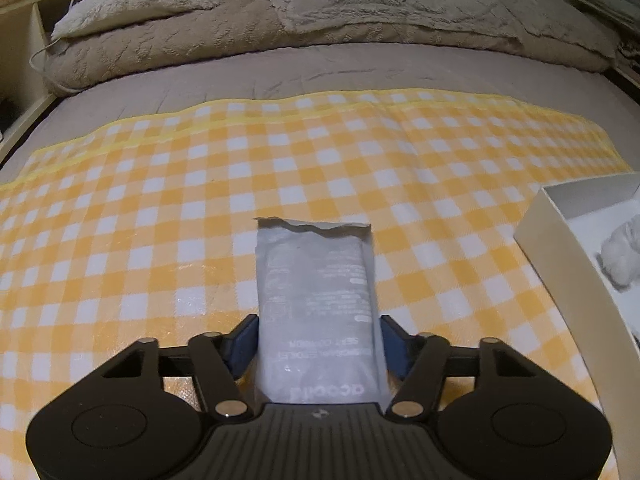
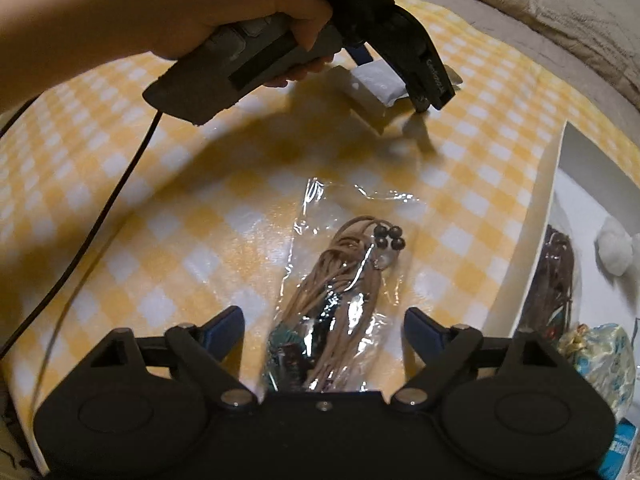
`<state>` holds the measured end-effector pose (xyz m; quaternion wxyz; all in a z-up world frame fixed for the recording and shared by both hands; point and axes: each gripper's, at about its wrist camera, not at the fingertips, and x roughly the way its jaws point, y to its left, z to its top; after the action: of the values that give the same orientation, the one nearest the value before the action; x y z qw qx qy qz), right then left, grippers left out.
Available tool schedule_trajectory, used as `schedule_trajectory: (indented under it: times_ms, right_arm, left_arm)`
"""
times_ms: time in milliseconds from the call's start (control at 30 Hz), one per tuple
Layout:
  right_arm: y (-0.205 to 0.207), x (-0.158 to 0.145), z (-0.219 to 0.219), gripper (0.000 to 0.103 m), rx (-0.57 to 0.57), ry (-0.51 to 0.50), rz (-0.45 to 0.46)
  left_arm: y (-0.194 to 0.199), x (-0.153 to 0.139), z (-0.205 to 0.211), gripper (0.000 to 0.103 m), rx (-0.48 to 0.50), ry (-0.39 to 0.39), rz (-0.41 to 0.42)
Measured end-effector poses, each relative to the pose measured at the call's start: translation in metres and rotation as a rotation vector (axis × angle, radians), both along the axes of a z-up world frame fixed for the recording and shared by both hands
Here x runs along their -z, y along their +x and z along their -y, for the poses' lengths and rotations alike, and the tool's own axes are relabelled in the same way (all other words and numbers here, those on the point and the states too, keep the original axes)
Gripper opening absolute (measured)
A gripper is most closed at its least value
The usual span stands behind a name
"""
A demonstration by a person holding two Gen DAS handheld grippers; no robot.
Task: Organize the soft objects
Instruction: 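Lift and carry the grey packet and tan cord bag over the white box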
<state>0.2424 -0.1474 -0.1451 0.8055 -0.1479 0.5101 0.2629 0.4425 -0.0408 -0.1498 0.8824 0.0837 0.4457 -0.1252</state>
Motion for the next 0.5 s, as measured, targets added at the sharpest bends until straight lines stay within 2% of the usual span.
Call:
schedule_trajectory:
  times_ms: [133, 333, 500]
  right_arm:
    - [0.008, -0.003, 0.008, 0.063, 0.033, 0.007, -0.016]
    - [0.014, -0.009, 0.02, 0.044, 0.053, 0.047, -0.023]
    - [0.015, -0.021, 0.025, 0.04, 0.077, 0.075, 0.017]
  left_arm:
    - [-0.01, -0.004, -0.004, 0.057, -0.004, -0.016, 0.007]
    - [-0.025, -0.015, -0.01, 0.055, -0.031, -0.051, 0.008]
    - [-0.041, -0.034, -0.012, 0.054, -0.047, -0.058, 0.046]
